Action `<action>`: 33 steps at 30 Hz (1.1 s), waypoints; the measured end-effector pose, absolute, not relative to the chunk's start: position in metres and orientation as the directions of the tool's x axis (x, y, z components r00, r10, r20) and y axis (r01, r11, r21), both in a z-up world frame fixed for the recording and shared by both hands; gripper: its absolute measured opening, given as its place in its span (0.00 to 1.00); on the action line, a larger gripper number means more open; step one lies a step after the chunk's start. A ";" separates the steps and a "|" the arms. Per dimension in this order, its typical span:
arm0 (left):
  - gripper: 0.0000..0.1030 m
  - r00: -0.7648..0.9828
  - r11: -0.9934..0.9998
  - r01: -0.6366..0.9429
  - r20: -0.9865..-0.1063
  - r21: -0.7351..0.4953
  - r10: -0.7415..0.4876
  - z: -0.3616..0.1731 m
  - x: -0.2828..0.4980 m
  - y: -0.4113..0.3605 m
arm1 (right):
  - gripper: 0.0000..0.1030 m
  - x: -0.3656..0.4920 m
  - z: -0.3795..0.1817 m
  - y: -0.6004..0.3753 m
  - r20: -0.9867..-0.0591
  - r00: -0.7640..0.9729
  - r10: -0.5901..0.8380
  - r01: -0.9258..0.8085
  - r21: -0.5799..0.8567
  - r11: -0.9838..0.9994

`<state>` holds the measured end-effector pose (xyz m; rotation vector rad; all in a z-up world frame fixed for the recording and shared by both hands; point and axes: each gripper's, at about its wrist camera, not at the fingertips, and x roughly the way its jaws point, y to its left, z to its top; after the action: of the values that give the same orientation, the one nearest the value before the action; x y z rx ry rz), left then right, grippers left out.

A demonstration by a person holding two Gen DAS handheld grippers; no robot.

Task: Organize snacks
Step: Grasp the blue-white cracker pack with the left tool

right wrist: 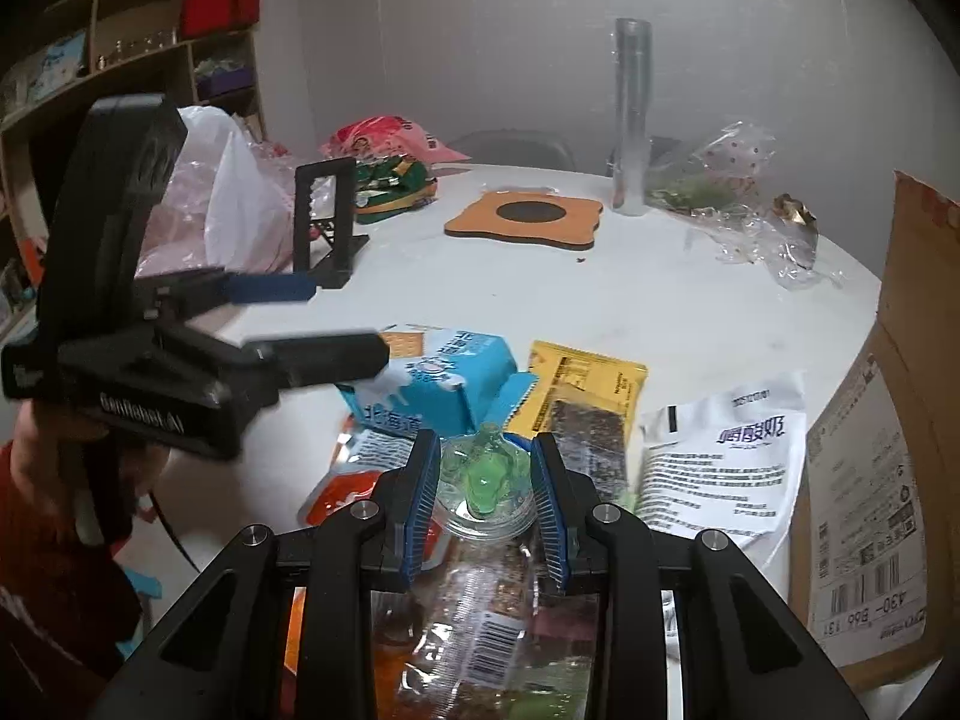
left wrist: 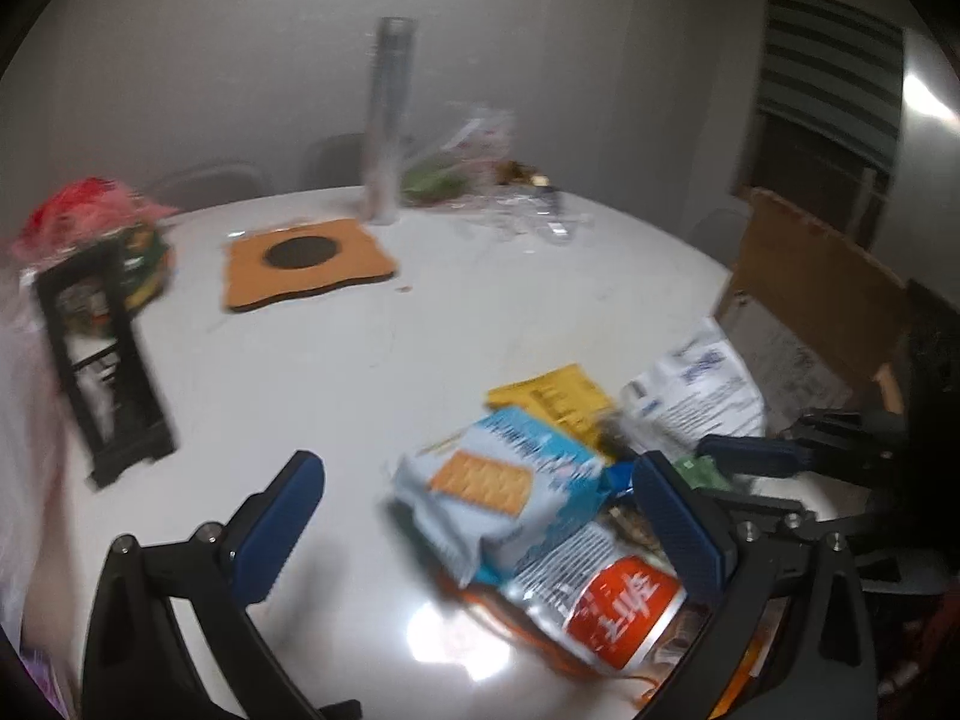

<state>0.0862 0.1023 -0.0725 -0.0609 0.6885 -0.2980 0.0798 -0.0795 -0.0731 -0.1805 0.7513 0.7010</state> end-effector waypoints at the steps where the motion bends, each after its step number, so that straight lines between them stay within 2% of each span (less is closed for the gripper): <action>1: 0.99 0.722 0.953 0.254 -0.624 -0.162 -0.299 -0.072 0.091 0.104 | 0.26 0.081 -0.073 -0.081 -0.679 0.517 0.521 -0.643 0.094 0.760; 5: 0.99 0.670 0.945 0.268 -0.668 -0.188 -0.323 -0.075 0.116 0.105 | 0.26 0.086 -0.071 -0.088 -0.672 0.522 0.525 -0.638 0.101 0.764; 9: 0.99 0.640 0.958 0.169 -0.713 -0.233 -0.286 -0.082 0.144 0.105 | 0.26 0.096 -0.071 -0.093 -0.671 0.520 0.529 -0.629 0.119 0.768; 17: 0.99 0.603 0.941 0.147 -0.726 -0.306 -0.330 -0.098 0.171 0.109 | 0.26 0.110 -0.069 -0.096 -0.660 0.507 0.555 -0.634 0.152 0.759; 22: 0.93 0.502 0.887 0.243 -0.731 -0.394 -0.462 -0.111 0.176 0.104 | 0.26 0.115 -0.072 -0.096 -0.662 0.500 0.559 -0.634 0.160 0.756; 25: 0.92 0.454 0.880 0.301 -0.756 -0.368 -0.471 -0.114 0.172 0.097 | 0.26 0.116 -0.072 -0.099 -0.664 0.503 0.553 -0.629 0.157 0.761; 30: 0.91 0.415 0.837 0.353 -0.732 -0.418 -0.541 -0.109 0.160 0.104 | 0.26 0.118 -0.071 -0.103 -0.663 0.510 0.548 -0.620 0.158 0.768; 33: 0.91 0.412 0.833 0.375 -0.732 -0.406 -0.542 -0.106 0.147 0.105 | 0.26 0.117 -0.071 -0.103 -0.665 0.509 0.547 -0.620 0.158 0.769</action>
<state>0.1473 0.1049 -0.1064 -0.1892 0.9901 -0.5811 0.1171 -0.1029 -0.0714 -0.1055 0.7622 0.7041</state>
